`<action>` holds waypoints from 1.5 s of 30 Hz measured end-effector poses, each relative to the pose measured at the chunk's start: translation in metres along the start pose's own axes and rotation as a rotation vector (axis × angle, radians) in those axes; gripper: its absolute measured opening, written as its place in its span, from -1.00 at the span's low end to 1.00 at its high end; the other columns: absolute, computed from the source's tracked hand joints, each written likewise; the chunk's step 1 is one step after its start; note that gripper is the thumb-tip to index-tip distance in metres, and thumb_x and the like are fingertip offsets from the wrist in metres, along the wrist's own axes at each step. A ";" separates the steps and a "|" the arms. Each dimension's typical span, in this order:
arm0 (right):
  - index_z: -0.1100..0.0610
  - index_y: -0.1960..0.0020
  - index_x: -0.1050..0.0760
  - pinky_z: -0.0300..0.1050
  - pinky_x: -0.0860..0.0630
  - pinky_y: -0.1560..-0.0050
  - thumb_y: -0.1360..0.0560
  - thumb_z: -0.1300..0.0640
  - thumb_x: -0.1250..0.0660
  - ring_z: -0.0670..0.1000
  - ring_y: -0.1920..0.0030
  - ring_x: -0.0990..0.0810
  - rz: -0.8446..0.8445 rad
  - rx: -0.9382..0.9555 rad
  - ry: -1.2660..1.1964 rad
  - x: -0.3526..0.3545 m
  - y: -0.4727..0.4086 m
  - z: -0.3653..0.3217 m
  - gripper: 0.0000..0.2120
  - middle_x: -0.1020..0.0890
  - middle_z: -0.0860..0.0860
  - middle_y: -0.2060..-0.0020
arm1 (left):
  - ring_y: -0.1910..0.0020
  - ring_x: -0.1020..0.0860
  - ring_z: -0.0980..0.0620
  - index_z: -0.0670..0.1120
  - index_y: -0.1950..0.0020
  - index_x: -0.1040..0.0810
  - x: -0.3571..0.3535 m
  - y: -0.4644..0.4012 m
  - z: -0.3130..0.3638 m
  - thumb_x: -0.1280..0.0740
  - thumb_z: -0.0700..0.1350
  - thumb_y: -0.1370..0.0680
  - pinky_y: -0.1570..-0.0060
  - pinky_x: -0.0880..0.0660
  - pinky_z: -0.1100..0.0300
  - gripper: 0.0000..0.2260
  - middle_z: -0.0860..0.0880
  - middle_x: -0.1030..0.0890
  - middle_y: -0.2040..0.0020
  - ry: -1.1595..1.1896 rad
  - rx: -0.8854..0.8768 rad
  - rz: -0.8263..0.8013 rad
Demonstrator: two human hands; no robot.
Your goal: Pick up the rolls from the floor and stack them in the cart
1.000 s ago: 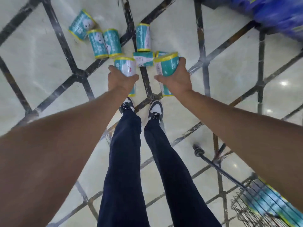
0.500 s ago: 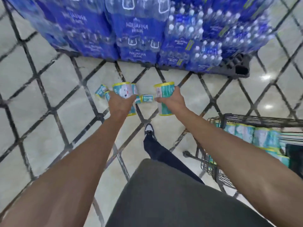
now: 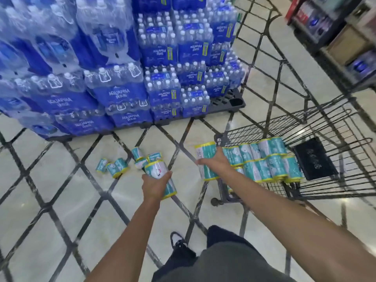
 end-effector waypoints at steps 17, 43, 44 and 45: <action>0.10 -0.65 0.09 0.12 -0.31 -0.48 -0.42 -0.02 -0.59 0.21 -0.54 -0.28 0.083 -0.133 -0.123 0.345 -0.018 0.179 0.09 -0.24 0.14 -0.59 | -0.14 -0.58 -0.16 -0.20 -0.38 -0.36 -0.330 0.148 0.033 -0.57 0.17 -0.34 -0.15 -0.56 0.00 -0.22 -0.13 -0.56 -0.20 -0.174 -0.059 -0.054; 0.20 -0.60 0.03 0.01 -0.40 -0.31 -0.47 0.01 -0.54 0.20 -0.43 -0.42 0.089 -0.378 0.126 0.405 -0.228 0.269 -0.04 -0.34 0.19 -0.50 | -0.43 -0.39 -0.21 -0.25 -0.60 0.01 -0.572 0.043 -0.009 -0.50 0.13 -0.47 -0.28 -0.42 -0.02 -0.03 -0.25 -0.31 -0.51 -0.449 0.220 -0.109; 0.20 -0.59 0.00 0.02 -0.40 -0.32 -0.46 0.00 -0.54 0.21 -0.43 -0.42 0.085 -0.370 0.137 0.401 -0.237 0.269 -0.05 -0.35 0.19 -0.50 | -0.40 -0.41 -0.22 -0.26 -0.57 -0.04 -0.576 0.036 -0.010 -0.51 0.13 -0.46 -0.24 -0.43 -0.01 -0.06 -0.26 -0.33 -0.48 -0.457 0.213 -0.097; 0.20 -0.58 -0.02 0.03 -0.40 -0.35 -0.44 -0.02 -0.56 0.21 -0.43 -0.42 0.077 -0.370 0.144 0.396 -0.244 0.269 -0.04 -0.35 0.18 -0.50 | -0.38 -0.43 -0.24 -0.27 -0.54 -0.10 -0.580 0.030 -0.010 -0.53 0.13 -0.44 -0.21 -0.44 0.00 -0.08 -0.26 -0.37 -0.44 -0.459 0.213 -0.083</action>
Point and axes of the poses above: each hand's wrist, its own y-axis away from the middle knuckle, its own x-axis out of the back of the hand, z = x × y, the point moved 5 cm from there along -y, towards the middle knuckle
